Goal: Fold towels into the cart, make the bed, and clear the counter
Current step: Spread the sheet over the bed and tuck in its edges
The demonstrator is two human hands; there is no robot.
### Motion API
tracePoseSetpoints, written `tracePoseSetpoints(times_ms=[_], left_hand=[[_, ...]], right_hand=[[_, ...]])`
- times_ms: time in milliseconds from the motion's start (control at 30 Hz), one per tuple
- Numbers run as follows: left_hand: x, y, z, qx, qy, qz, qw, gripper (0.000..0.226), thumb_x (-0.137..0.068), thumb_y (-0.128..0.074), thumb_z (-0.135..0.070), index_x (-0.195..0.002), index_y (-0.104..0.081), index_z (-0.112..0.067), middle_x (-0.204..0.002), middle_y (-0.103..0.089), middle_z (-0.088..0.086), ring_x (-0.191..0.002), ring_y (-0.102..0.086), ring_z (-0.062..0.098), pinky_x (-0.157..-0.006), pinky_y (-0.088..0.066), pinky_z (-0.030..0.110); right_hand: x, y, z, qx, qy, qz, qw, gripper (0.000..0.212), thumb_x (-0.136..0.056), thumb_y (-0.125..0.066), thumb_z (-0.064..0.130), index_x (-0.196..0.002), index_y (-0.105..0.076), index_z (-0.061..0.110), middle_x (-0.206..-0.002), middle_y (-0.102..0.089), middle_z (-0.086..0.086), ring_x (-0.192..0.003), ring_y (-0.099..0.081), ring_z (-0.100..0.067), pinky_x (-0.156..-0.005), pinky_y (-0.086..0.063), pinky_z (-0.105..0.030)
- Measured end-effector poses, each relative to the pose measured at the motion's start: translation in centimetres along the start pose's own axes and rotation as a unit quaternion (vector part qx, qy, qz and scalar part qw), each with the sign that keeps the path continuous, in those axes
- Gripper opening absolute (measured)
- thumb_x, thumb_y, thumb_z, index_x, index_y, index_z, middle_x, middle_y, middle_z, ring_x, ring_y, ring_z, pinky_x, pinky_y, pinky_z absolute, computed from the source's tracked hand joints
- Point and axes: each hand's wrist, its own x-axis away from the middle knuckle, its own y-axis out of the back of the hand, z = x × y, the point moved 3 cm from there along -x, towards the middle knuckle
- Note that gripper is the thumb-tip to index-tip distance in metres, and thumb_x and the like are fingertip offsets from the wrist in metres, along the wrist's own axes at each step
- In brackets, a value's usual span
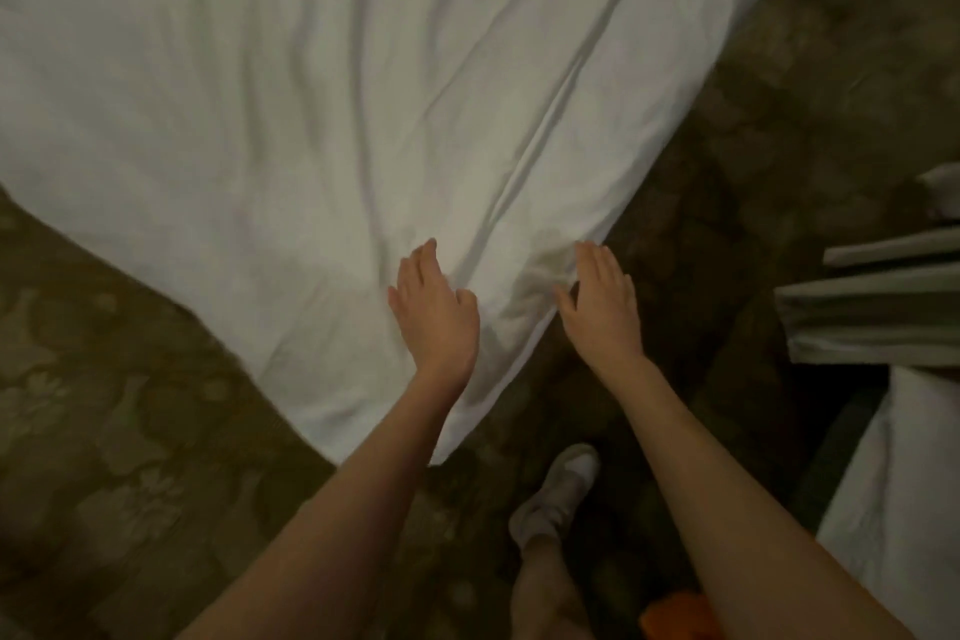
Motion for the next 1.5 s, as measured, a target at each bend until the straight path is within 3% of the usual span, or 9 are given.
tracePoseSetpoints(times_ms=[133,333,667,833,1000,1133,1233,1433,1500], left_hand=[[-1.2,-6.0,-8.5,0.041,0.049,0.007,0.998,0.062,-0.086,-0.053,-0.007,-0.144,-0.030,-0.009,-0.148,-0.034,0.011,-0.139,-0.027,0.026,-0.116,-0.017,0.042],[-5.1,-13.4,-17.9,0.115,0.047,-0.013,0.992,0.059,-0.086,-0.053,-0.001,-0.142,-0.035,-0.008,-0.144,-0.039,0.010,-0.134,-0.034,0.023,-0.114,-0.022,0.032],[-24.3,-18.9,-27.4,0.166,0.054,-0.072,0.982,0.055,-0.092,-0.047,-0.001,-0.144,-0.033,-0.013,-0.147,-0.034,0.007,-0.135,-0.032,0.019,-0.110,-0.025,0.025],[-32.6,-20.9,-31.4,0.136,0.003,-0.062,0.989,0.060,-0.087,-0.052,0.002,-0.143,-0.035,-0.013,-0.142,-0.040,0.008,-0.129,-0.037,0.021,-0.110,-0.030,0.032],[-37.1,-23.9,-33.5,0.046,-0.003,-0.063,0.997,0.056,-0.078,-0.064,-0.004,-0.131,-0.052,-0.013,-0.129,-0.052,0.009,-0.121,-0.047,0.026,-0.107,-0.032,0.048],[-38.8,-25.2,-35.1,-0.050,0.029,-0.141,0.988,0.042,-0.067,-0.076,-0.014,-0.107,-0.067,-0.019,-0.111,-0.062,0.005,-0.109,-0.057,0.028,-0.094,-0.043,0.055],[-39.9,-25.8,-36.1,-0.104,0.074,-0.183,0.975,0.026,-0.070,-0.069,-0.028,-0.097,-0.069,-0.027,-0.107,-0.065,0.000,-0.109,-0.058,0.029,-0.092,-0.044,0.056],[-41.1,-25.8,-37.9,-0.076,0.172,-0.239,0.952,0.011,-0.076,-0.062,-0.024,-0.080,-0.072,-0.024,-0.090,-0.067,-0.001,-0.097,-0.060,0.032,-0.089,-0.043,0.059],[-40.8,-26.5,-38.5,-0.059,0.188,-0.245,0.949,0.012,-0.078,-0.061,-0.021,-0.080,-0.073,-0.020,-0.087,-0.068,0.000,-0.097,-0.059,0.032,-0.090,-0.041,0.060]], right_hand=[[-5.3,6.2,-4.7,0.036,0.022,0.018,0.999,0.059,-0.100,-0.042,0.032,-0.151,-0.017,0.014,-0.158,-0.016,-0.003,-0.147,-0.008,-0.018,-0.119,-0.011,-0.044],[-15.1,11.0,-8.5,0.037,0.064,0.011,0.997,0.059,-0.100,-0.043,0.031,-0.150,-0.018,0.014,-0.158,-0.017,-0.003,-0.146,-0.011,-0.019,-0.119,-0.013,-0.043],[-39.4,15.8,-10.1,-0.015,0.101,0.017,0.995,0.055,-0.101,-0.041,0.029,-0.148,-0.023,0.010,-0.156,-0.022,-0.008,-0.143,-0.018,-0.021,-0.116,-0.016,-0.031],[-50.1,18.6,-9.9,-0.072,0.089,0.030,0.993,0.054,-0.102,-0.039,0.027,-0.149,-0.020,0.010,-0.157,-0.018,-0.008,-0.143,-0.016,-0.021,-0.114,-0.013,-0.027],[-58.9,20.3,-9.6,-0.098,0.106,0.021,0.989,0.053,-0.100,-0.044,0.024,-0.146,-0.027,0.002,-0.152,-0.027,-0.018,-0.139,-0.026,-0.030,-0.112,-0.020,-0.032],[-64.9,21.1,-7.7,-0.109,0.120,0.028,0.986,0.052,-0.097,-0.051,0.028,-0.140,-0.039,0.002,-0.140,-0.040,-0.021,-0.130,-0.036,-0.035,-0.106,-0.028,-0.035],[-67.5,20.6,-5.9,-0.051,0.153,0.087,0.983,0.046,-0.096,-0.051,0.033,-0.129,-0.048,0.001,-0.130,-0.049,-0.021,-0.121,-0.044,-0.035,-0.098,-0.033,-0.039],[-68.3,21.6,-7.2,0.021,0.232,0.158,0.960,0.021,-0.100,-0.042,0.031,-0.098,-0.047,0.010,-0.109,-0.058,-0.019,-0.100,-0.055,-0.035,-0.069,-0.032,-0.035],[-68.1,22.2,-8.9,0.012,0.236,0.185,0.954,0.021,-0.099,-0.044,0.032,-0.098,-0.046,0.011,-0.104,-0.061,-0.021,-0.096,-0.057,-0.037,-0.068,-0.032,-0.035]])
